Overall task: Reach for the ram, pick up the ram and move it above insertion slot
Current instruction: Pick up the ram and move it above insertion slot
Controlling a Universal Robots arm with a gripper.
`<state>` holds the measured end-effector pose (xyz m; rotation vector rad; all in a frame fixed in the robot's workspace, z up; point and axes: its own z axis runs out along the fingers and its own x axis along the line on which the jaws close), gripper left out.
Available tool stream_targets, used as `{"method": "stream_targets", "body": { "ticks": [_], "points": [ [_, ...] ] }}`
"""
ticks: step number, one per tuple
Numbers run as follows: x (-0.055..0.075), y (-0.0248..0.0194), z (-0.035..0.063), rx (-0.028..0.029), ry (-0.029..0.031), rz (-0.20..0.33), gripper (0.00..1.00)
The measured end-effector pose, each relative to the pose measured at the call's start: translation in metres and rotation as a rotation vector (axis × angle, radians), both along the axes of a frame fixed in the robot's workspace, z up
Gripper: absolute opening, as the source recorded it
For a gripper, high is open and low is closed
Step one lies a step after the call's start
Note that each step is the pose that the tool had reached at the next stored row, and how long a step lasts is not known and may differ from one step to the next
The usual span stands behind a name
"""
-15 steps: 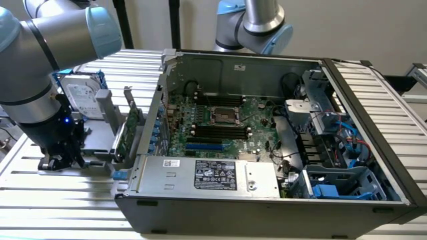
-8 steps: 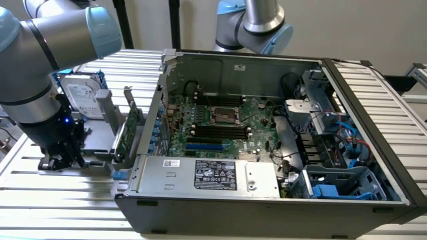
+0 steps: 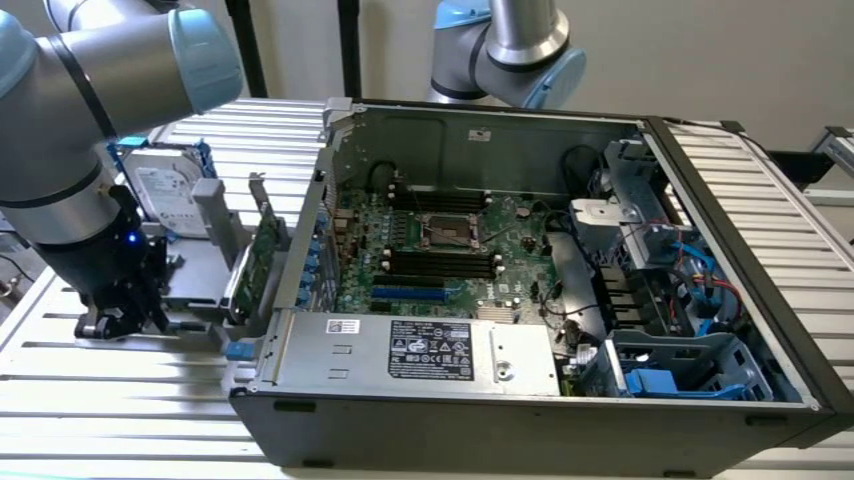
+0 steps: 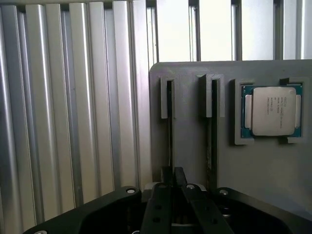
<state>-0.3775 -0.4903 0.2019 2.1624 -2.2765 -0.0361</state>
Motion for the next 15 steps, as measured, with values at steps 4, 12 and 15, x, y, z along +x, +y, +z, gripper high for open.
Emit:
{"method": "stream_targets", "body": {
  "ticks": [4,12,15],
  "points": [
    [0.000,0.0000,0.0032,0.0040,0.0000,0.000,0.14],
    [0.000,0.0000,0.0119,0.0219,0.0000,0.000,0.14],
    [0.000,0.0000,0.0159,0.0297,-0.0001,0.000,0.14]
  ]
}}
